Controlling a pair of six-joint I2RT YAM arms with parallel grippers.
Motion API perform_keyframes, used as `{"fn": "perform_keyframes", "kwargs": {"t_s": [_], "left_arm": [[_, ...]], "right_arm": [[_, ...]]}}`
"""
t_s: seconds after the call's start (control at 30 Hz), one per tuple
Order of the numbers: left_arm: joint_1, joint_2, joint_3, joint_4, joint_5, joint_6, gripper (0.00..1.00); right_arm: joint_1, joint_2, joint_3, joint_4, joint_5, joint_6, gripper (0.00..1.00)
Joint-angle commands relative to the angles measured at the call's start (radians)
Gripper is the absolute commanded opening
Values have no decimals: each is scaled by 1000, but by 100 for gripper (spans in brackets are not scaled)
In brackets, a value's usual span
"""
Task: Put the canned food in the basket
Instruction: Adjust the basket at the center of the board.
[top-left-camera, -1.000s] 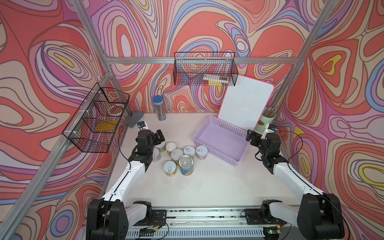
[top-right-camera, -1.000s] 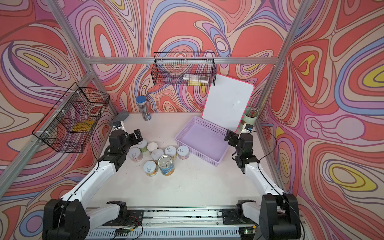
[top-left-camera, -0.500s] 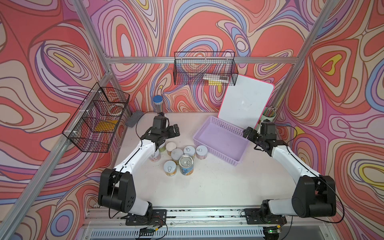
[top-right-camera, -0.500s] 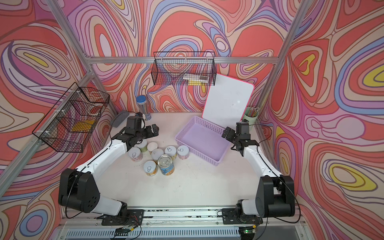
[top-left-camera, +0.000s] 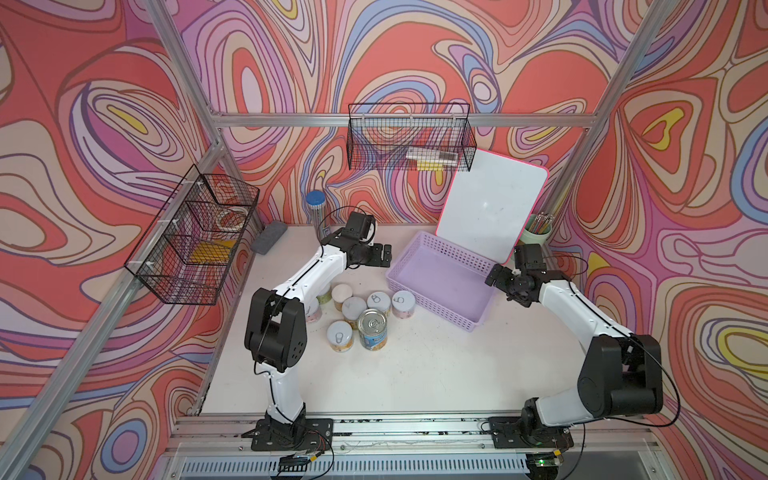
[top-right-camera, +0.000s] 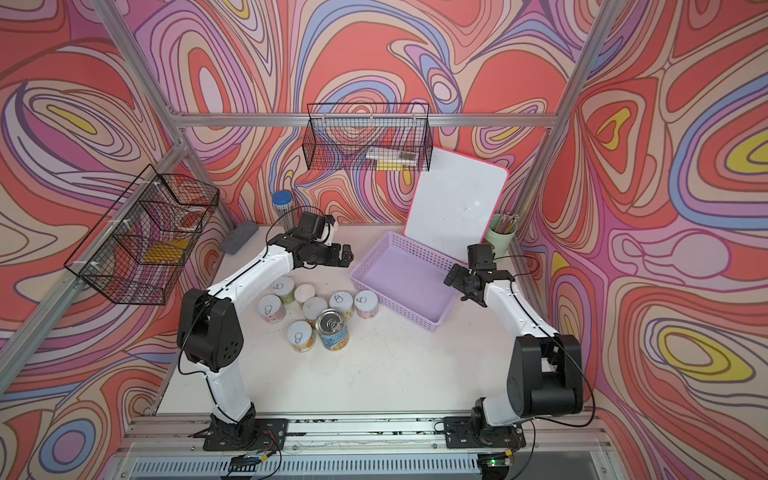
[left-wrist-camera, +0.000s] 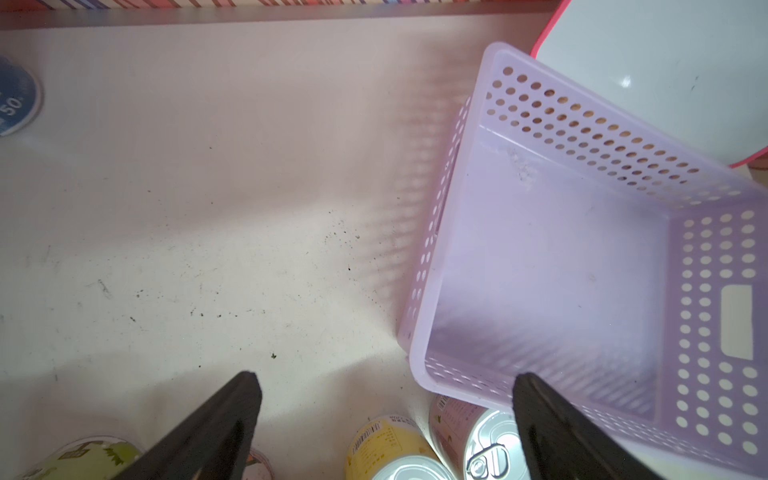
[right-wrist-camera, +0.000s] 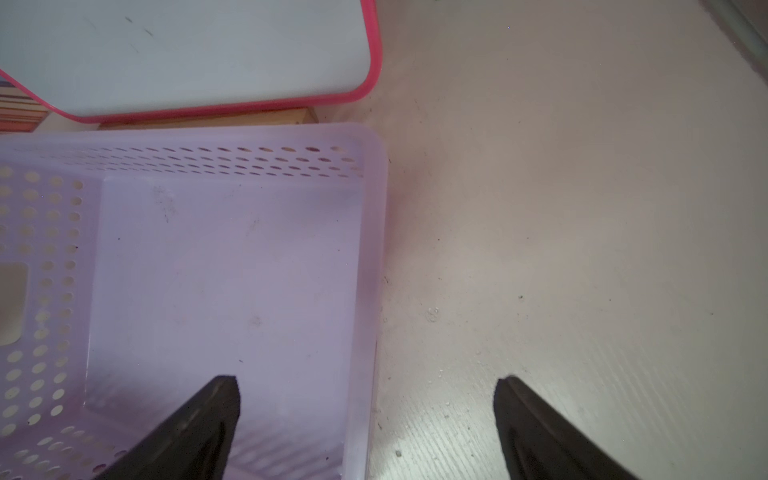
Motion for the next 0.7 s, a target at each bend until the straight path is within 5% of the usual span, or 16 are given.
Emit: {"fn": "perform_keyframes", "kwargs": {"t_s": [0.0,0.67], "left_arm": [[-19,77,97,-138,29,61,99],[-74,384,456,-319,159,113,90]], "right_arm": [[-3,32,41,-59,-45,-21,94],[-2,75,82,-152,-98,-88,81]]}}
